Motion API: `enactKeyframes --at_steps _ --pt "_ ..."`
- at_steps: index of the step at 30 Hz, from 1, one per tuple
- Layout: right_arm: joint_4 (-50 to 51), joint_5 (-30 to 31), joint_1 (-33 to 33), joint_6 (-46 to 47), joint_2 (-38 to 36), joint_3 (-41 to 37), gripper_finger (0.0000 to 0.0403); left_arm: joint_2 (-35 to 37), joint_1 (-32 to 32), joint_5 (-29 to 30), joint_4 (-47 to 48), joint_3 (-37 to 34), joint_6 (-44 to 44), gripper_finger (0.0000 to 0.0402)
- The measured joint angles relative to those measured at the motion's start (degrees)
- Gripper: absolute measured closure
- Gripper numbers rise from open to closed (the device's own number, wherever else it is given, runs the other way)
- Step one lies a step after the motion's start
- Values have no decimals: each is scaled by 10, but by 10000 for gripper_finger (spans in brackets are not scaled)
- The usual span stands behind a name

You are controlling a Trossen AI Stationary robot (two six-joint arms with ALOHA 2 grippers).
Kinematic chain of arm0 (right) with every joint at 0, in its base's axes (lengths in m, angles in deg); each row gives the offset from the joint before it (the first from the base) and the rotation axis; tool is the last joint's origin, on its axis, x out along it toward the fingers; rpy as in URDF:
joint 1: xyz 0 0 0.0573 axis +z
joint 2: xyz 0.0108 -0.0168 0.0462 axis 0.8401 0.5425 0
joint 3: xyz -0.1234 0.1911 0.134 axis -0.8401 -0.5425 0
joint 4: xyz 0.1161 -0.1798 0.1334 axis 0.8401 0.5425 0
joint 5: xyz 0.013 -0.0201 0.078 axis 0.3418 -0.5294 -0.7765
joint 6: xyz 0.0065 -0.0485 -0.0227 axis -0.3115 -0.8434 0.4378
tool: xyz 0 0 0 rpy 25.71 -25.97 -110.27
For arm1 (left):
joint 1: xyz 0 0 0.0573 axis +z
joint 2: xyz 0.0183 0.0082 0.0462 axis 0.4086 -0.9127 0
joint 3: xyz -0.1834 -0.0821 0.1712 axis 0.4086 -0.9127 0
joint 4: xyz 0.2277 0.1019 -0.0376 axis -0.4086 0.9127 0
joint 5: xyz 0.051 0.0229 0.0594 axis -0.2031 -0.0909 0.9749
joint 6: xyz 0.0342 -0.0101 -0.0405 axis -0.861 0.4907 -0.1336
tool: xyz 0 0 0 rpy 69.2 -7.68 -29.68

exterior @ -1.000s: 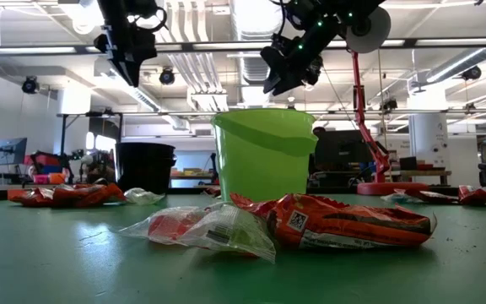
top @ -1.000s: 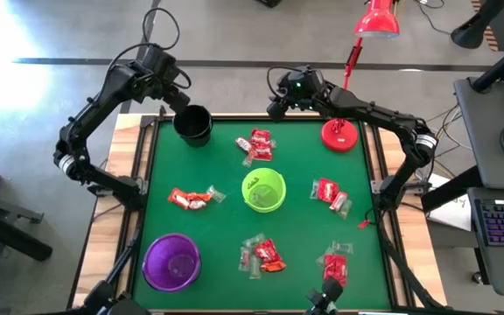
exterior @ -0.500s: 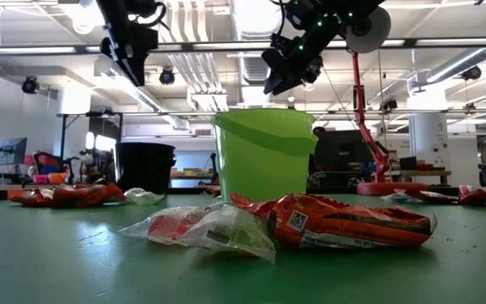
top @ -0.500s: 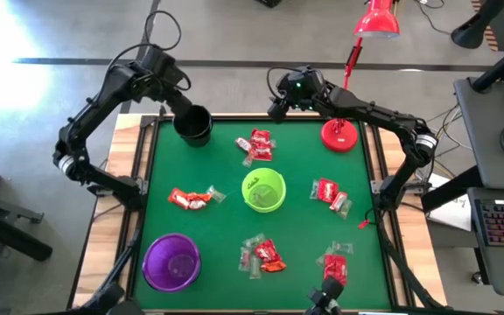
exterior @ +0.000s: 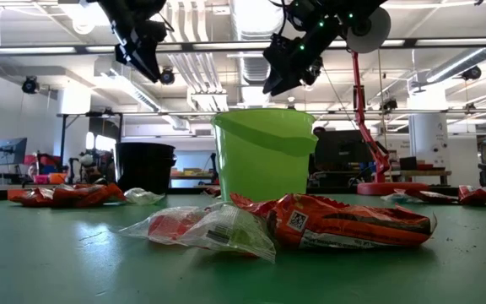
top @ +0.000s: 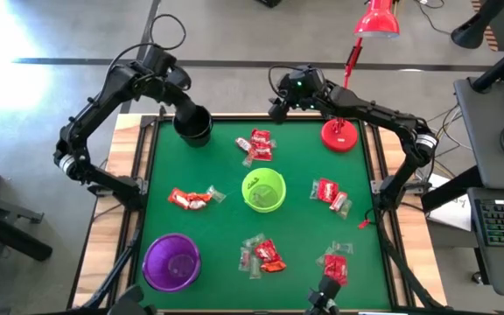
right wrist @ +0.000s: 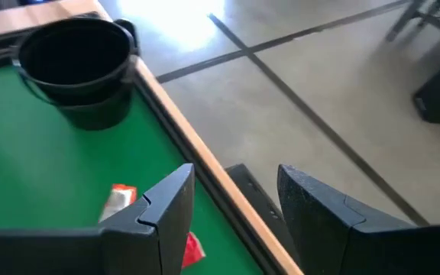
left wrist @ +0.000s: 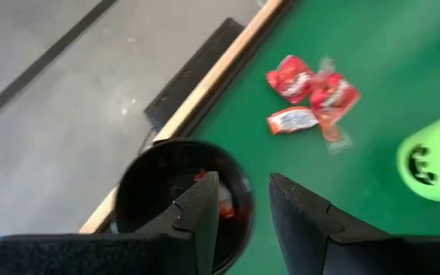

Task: Sort candy
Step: Put the red candy into the violet bucket

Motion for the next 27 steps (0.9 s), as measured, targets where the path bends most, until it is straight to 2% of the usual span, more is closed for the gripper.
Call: enactKeyframes --at_steps 7,11,17,23,27 --pt "3 -16 0 -1 0 0 220 0 0 -21 1 0 0 301" --pt "27 -45 -3 -2 0 0 220 0 0 -63 1 0 0 301" --pt "123 35 -3 4 -1 0 220 0 -4 -79 8 0 2 301" --pt "189 36 -2 25 -11 0 220 0 -18 -79 44 0 5 301" --pt "190 35 -2 30 -12 0 220 4 -30 -79 60 0 5 301"
